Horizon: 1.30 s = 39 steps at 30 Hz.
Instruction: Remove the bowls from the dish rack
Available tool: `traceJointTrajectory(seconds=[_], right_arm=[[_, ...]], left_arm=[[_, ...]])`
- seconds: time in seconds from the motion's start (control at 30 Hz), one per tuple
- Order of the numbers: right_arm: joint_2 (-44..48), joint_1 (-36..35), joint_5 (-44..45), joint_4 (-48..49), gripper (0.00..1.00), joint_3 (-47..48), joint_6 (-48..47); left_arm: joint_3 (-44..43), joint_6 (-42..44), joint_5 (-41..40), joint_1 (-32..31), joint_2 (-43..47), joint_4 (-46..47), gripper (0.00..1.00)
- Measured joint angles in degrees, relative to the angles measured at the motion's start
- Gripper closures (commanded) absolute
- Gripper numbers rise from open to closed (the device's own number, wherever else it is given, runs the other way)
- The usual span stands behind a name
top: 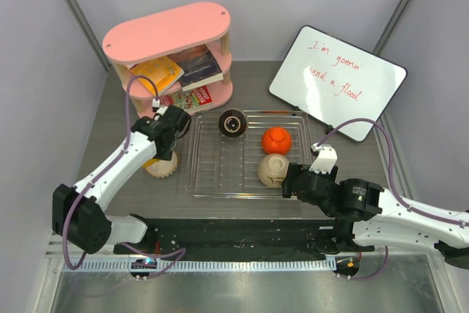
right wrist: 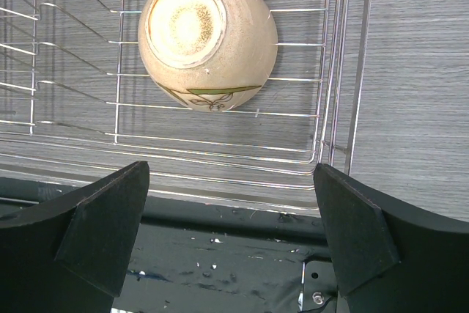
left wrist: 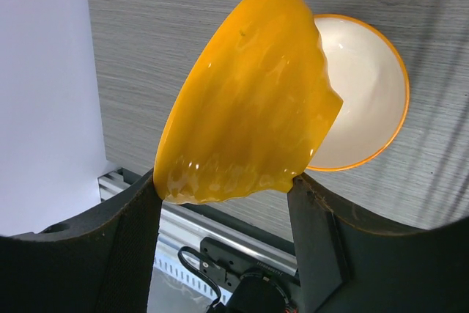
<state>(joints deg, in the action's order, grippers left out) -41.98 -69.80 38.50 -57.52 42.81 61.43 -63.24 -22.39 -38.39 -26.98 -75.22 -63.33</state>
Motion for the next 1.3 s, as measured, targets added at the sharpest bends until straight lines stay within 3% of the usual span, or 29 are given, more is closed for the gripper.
traceJointTrajectory(seconds=[0.43, 0.63, 0.97, 1.0, 1.03, 1.07, 1.3], right_arm=[[0.07, 0.0, 0.02, 0.0, 0.0, -0.07, 0.33], [1.14, 0.0, 0.17, -0.04, 0.0, -0.33, 0.87], [0.7, 0.0, 0.17, -0.04, 0.0, -0.33, 0.9], [0.7, 0.0, 0.17, -0.07, 0.0, -0.33, 0.9], [0.57, 0.0, 0.2, -0.07, 0.0, -0.33, 0.9], [0.39, 0.0, 0.2, -0.04, 0.0, -0.33, 0.9], [0.28, 0.0, 0.22, -0.07, 0.0, -0.33, 0.87]], left_arm=[[-0.55, -1.25, -0.87, -0.52, -4.24, -1.81, 1.0], [-2.54, -1.81, -1.77, -1.57, -8.57, -3.45, 0.79], [-2.58, -2.69, -1.68, -2.21, -8.52, -4.66, 0.68], [-2.67, -2.71, -1.68, -2.27, -8.66, -4.87, 0.66], [-2.93, -2.71, -1.68, -2.32, -8.9, -5.22, 0.53], [-3.23, -2.73, -1.7, -2.43, -9.29, -5.51, 0.5], [-4.48, -3.32, -2.1, -4.68, -14.16, -6.4, 0.4]])
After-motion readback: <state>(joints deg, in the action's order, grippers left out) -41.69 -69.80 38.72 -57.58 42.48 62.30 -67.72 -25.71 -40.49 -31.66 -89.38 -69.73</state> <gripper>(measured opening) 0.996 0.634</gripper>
